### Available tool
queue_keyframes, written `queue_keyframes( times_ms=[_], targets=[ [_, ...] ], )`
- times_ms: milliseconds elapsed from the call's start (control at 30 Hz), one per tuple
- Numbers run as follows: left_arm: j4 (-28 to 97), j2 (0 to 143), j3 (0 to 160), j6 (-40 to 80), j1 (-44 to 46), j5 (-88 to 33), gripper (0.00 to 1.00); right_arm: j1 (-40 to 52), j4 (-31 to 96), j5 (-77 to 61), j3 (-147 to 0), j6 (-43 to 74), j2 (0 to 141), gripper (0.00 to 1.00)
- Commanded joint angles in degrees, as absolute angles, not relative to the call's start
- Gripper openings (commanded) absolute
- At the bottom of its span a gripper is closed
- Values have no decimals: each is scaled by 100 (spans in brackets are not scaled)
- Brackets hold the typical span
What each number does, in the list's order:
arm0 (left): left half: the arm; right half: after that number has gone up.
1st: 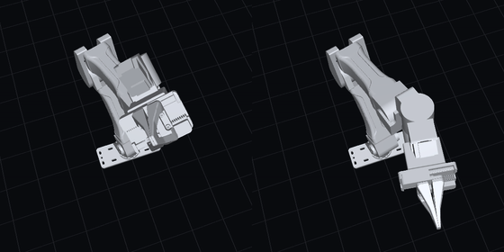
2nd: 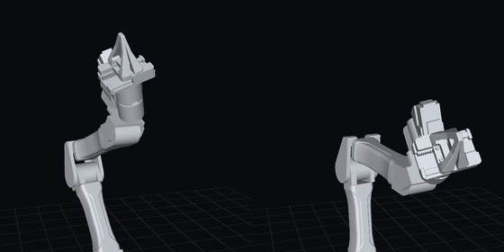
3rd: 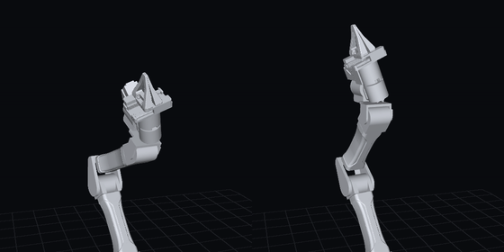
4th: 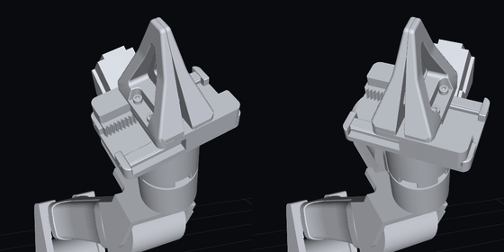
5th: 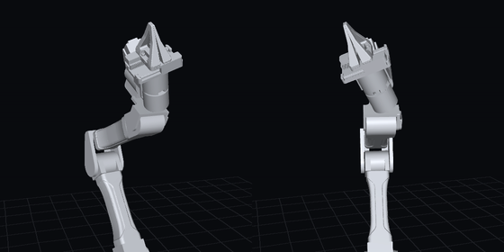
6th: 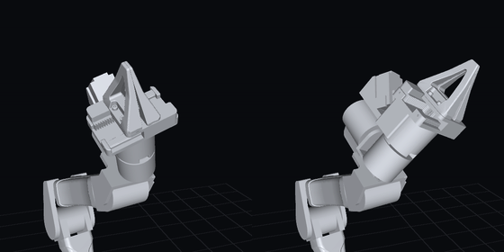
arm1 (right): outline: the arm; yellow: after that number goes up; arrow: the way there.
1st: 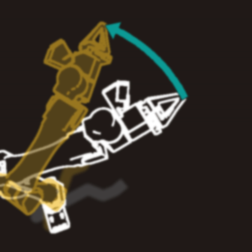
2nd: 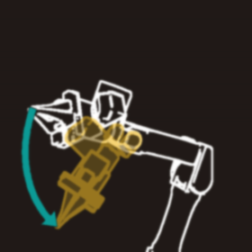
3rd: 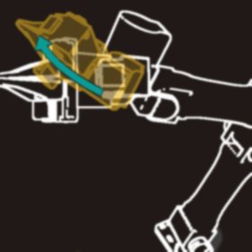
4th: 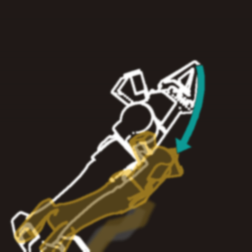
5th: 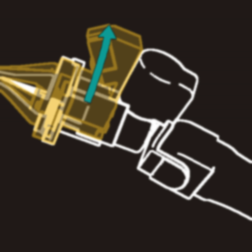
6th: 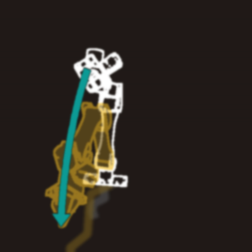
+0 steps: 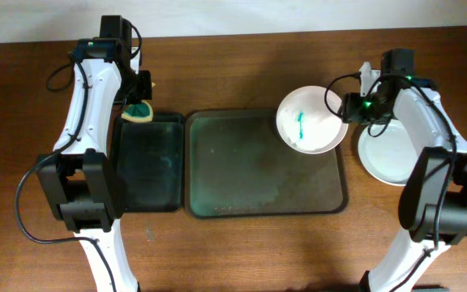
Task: Clean dirty plates on tray and stack at the side
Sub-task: 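Grasp the last plate rim with the right gripper and drag it center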
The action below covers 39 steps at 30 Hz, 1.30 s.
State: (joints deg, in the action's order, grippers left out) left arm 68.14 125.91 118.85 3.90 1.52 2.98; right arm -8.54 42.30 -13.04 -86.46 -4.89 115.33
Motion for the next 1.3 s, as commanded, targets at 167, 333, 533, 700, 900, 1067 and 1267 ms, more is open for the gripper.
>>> queue_keyframes(
  times_ms=[167,333,533,700,900,1067,1267],
  targets=[
    [6842,12567,11990,283,172,233,0,-788,4110,-1332,-8711,-552,11920,40],
    [6842,12567,11990,281,169,235,0,-788,4130,-1332,-8707,-397,11933,9],
    [6845,12567,11990,283,172,233,0,-775,4899,-2198,-8724,-226,11865,4],
    [6847,12567,11990,283,172,224,0,-534,5640,-2742,-8735,325,11472,4],
    [6866,12567,11990,298,209,-220,0,650,5787,-2018,-8654,1806,11371,4],
    [6873,12567,11990,301,373,-220,0,1470,5607,-1306,-8624,2689,11373,4],
    [6890,12567,11990,381,749,-285,0,1935,5269,-958,-8394,3129,11393,4]
  ],
)
